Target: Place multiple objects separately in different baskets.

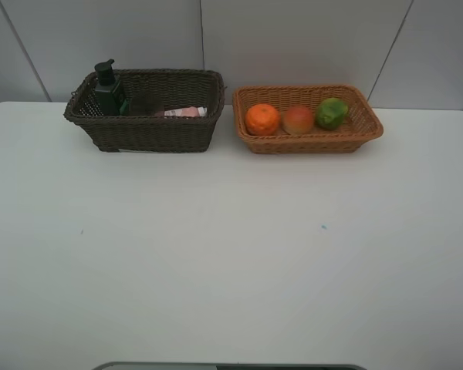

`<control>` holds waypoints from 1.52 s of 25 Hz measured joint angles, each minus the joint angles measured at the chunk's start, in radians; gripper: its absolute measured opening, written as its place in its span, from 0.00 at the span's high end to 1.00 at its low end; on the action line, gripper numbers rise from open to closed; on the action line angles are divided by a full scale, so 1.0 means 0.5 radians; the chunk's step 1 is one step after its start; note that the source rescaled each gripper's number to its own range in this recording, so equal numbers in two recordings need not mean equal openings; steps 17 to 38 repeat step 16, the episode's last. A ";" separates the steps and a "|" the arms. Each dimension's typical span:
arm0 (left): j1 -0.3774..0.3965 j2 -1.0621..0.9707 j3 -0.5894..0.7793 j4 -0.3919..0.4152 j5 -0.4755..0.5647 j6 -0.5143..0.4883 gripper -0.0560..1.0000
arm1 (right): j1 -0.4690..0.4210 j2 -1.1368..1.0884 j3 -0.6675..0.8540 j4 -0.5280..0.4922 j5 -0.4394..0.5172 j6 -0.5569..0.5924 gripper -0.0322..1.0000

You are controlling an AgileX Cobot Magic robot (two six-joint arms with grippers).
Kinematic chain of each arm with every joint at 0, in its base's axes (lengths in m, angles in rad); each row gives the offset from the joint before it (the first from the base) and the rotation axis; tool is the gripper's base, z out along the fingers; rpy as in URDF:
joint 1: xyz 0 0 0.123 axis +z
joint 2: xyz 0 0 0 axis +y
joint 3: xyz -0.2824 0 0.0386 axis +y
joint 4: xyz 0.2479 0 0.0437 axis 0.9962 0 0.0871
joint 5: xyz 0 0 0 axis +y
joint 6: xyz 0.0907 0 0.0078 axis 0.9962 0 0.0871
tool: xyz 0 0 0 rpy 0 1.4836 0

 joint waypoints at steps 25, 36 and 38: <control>0.000 0.000 0.000 0.000 0.000 0.000 0.08 | 0.000 0.000 0.000 0.000 0.000 0.000 0.00; 0.000 0.000 0.000 0.000 0.000 0.000 0.08 | 0.000 0.000 0.000 0.000 0.000 0.000 0.00; 0.000 0.000 0.000 0.000 0.000 0.000 0.08 | 0.000 0.000 0.000 0.000 0.000 0.000 0.00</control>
